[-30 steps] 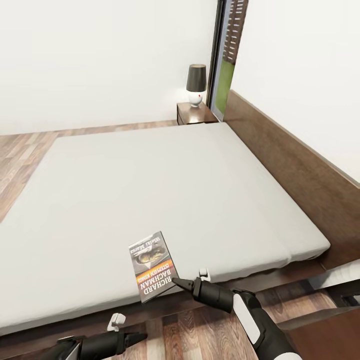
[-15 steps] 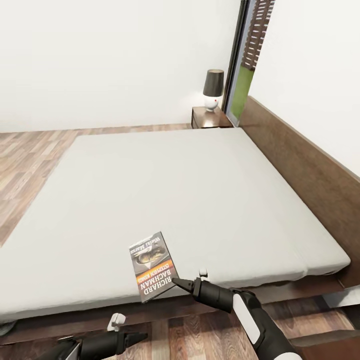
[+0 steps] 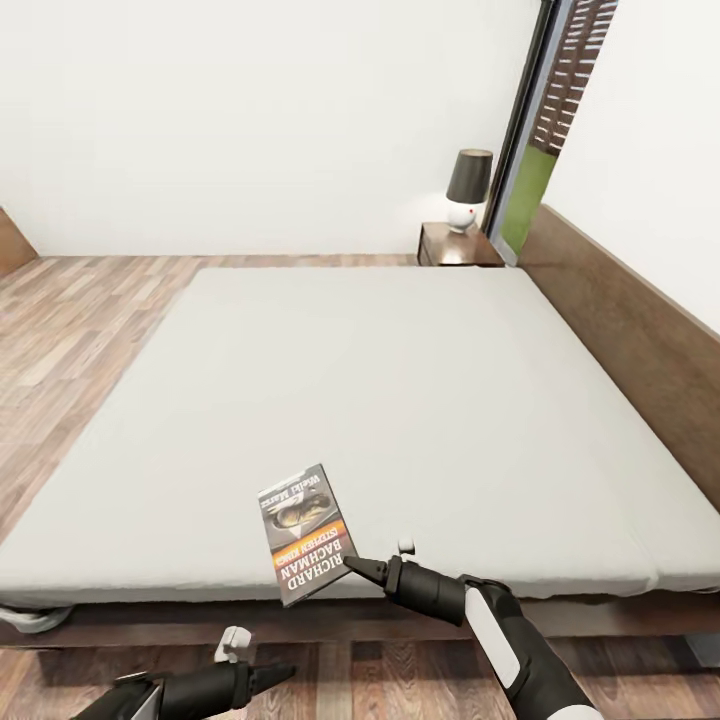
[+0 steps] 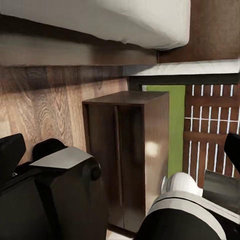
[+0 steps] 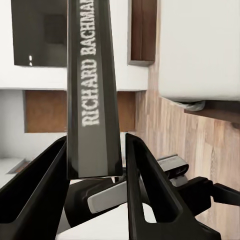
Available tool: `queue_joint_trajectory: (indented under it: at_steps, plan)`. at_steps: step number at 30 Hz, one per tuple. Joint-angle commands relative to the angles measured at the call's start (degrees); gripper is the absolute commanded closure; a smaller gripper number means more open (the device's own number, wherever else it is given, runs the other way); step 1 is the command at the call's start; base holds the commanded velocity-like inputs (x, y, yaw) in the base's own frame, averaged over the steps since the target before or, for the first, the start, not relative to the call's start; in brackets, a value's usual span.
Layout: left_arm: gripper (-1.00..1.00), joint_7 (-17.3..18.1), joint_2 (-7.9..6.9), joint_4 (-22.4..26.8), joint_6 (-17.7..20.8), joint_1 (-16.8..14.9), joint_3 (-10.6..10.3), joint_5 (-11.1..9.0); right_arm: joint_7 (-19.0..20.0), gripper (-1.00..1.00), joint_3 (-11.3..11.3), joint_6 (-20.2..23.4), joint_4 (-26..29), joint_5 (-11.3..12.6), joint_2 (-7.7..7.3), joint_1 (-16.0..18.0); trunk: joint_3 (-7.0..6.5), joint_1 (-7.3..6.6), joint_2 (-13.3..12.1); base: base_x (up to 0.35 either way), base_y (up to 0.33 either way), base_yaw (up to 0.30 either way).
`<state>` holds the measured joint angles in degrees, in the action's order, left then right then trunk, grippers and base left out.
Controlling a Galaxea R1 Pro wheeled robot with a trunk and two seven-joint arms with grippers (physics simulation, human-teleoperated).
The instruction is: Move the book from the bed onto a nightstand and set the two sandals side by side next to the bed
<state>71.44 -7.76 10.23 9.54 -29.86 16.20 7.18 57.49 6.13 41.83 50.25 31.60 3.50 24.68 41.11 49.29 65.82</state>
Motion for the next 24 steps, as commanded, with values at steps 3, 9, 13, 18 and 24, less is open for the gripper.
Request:
queue_joint_trajectory:
  at_steps: [3,9,13,18,24]
  plan:
    - [-1.00,0.3,0.03,0.1,0.6,0.0,0.5,0.6,-0.1,1.00,0.0,0.4,0.0,0.5,-0.01,0.0,-0.16,0.00,0.0,0.000,0.000,0.232]
    - [-1.00,0.3,0.03,0.1,0.6,0.0,0.5,0.6,0.0,1.00,0.0,0.4,0.0,0.5,0.01,0.0,-0.55,0.00,0.0,0.000,0.000,0.232]
    - [-1.00,0.3,0.03,0.1,0.6,0.0,0.5,0.6,0.0,1.00,0.0,0.4,0.0,0.5,0.01,0.0,-0.81,0.00,0.0,0.000,0.000,0.232]
    - [-1.00,0.3,-0.01,0.0,0.6,0.0,0.5,0.6,0.0,1.00,0.0,0.4,0.0,0.5,0.01,0.0,-1.14,0.00,0.0,0.000,0.000,0.232]
    - [-1.00,-2.3,-1.68,-2.0,0.2,0.7,0.4,0.8,0.2,1.00,0.0,0.4,0.0,0.5,0.01,0.0,-1.53,0.00,0.0,0.000,0.000,0.232]
